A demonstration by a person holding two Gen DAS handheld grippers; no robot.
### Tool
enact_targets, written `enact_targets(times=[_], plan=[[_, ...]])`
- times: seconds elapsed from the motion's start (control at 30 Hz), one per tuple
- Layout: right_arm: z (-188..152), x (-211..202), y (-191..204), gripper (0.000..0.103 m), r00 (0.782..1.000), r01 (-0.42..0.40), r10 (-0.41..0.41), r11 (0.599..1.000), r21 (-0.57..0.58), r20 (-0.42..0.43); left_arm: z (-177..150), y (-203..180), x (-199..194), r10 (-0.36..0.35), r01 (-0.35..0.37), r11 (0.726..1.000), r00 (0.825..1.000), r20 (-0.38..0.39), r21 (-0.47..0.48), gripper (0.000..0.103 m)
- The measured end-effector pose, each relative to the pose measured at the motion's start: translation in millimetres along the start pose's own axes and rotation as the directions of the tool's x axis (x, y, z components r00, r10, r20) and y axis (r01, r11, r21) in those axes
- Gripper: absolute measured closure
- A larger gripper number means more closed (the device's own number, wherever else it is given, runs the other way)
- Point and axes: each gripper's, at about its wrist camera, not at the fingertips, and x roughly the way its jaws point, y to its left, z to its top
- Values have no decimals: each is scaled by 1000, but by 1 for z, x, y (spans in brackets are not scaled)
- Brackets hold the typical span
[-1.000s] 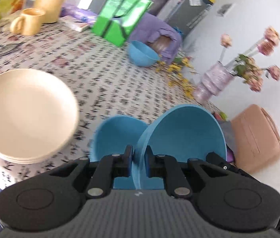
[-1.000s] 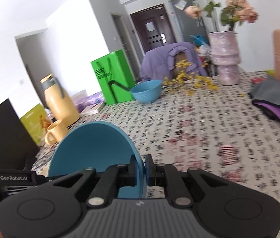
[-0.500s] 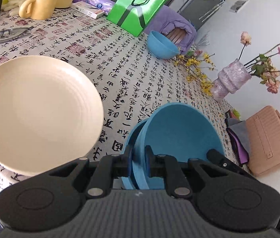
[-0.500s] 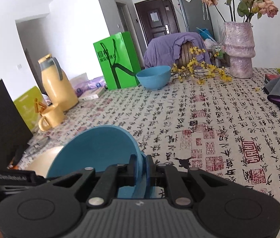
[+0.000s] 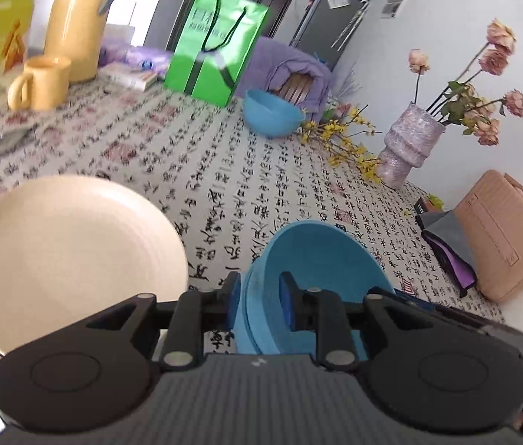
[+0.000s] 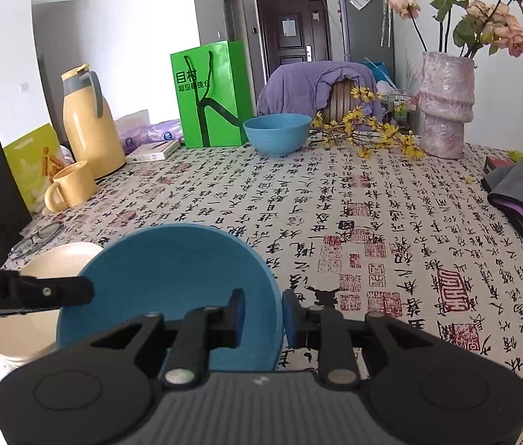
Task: Organize plates and bowls
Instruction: 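Carry the second blue bowl and lower it into the first blue bowl, then open both tools and pull them back from the bowl stack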
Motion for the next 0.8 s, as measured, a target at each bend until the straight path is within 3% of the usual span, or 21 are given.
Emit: enact_targets(times=[0.13,0.23,0.3,0.43,0.5,0.6,0.7,0.8], plan=[[1,-6,-2,77,1000,-4,4,1000,5,13,-2,2,-2,9,-9,1000,1000,-5,13,80],[-1,-17,-4,61,999,-5,5,1000,7,47,-5,2,-6,4,-4,999,1000,5,45,76],[-7,-29,-6,46,995,3,-2,1000,-11,104,-13,2,-15,-5,0,994,999,52,111,63],[-28,-60,-12,44,982,13,-5,999,-41,187,-42,4,-39,-16,-36,966,981,196,257,49],[-45,-78,-14,35,973,2,10,999,-52,229,-55,13,-45,6,-59,965,979,204,255,26],[-77,-102,-12,20,953,35,-2,994,-104,302,-72,27,-56,43,-76,973,988,149,220,25],[-107,-120,-9,19,941,95,-46,986,-133,336,-89,38,-72,59,-93,975,984,166,203,22],[-123,-128,-13,19,943,67,-32,993,-94,331,-95,43,-82,71,-115,975,972,223,192,16]])
